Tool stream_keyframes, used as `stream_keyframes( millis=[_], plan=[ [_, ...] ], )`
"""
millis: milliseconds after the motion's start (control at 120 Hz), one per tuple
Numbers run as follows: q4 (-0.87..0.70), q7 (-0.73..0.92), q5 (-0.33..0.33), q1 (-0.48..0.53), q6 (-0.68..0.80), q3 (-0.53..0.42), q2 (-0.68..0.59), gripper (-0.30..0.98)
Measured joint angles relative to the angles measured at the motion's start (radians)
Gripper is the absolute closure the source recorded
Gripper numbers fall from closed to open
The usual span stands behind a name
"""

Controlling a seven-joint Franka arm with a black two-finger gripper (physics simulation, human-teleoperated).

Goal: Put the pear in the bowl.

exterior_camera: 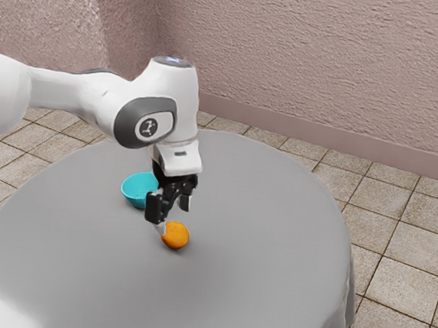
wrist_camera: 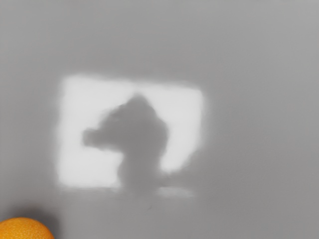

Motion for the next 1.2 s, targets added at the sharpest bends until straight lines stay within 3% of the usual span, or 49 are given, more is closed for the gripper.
stream_keyframes(
  millis=[192, 492, 1083, 1200],
  plan=[
    [0.051, 0.074, -0.012, 0.157, 0.098, 0.002, 0.117, 0.0],
    [0.11, 0.15, -0.023, 0.153, 0.157, 0.003, 0.282, 0.0],
    [0.138, 0.214, -0.026, 0.155, 0.303, 0.014, 0.426, 0.0],
    [0.139, 0.218, -0.026, 0.155, 0.311, 0.015, 0.426, 0.18]
  ],
)
